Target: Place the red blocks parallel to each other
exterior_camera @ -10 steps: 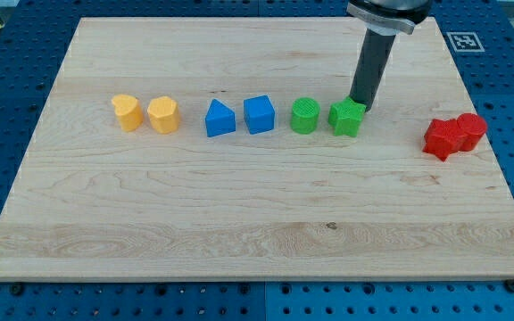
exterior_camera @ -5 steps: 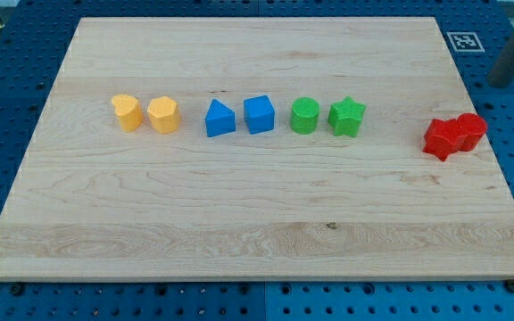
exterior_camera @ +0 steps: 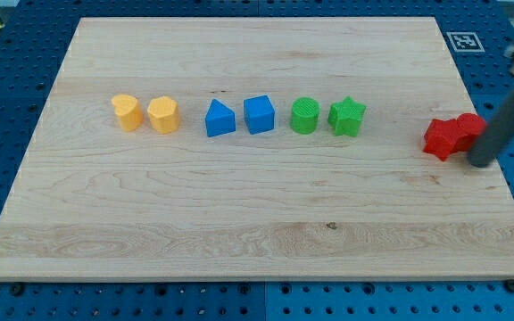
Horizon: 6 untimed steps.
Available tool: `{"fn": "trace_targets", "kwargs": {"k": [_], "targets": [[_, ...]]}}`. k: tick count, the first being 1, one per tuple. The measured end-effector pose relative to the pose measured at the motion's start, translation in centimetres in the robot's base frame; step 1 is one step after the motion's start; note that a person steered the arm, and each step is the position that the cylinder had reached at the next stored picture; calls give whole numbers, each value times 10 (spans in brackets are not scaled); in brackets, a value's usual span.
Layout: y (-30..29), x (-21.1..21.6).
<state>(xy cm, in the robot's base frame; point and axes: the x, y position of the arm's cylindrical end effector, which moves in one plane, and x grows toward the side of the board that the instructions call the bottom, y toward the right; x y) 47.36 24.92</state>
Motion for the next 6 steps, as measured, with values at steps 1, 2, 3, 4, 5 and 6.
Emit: {"fn": "trace_targets", "kwargs": {"k": [1,2,3,4,5,6], "targets": [[-45,-25],[-51,-32],[-28,-28],[-9,-46],[-6,-73],[-16,-76]]}}
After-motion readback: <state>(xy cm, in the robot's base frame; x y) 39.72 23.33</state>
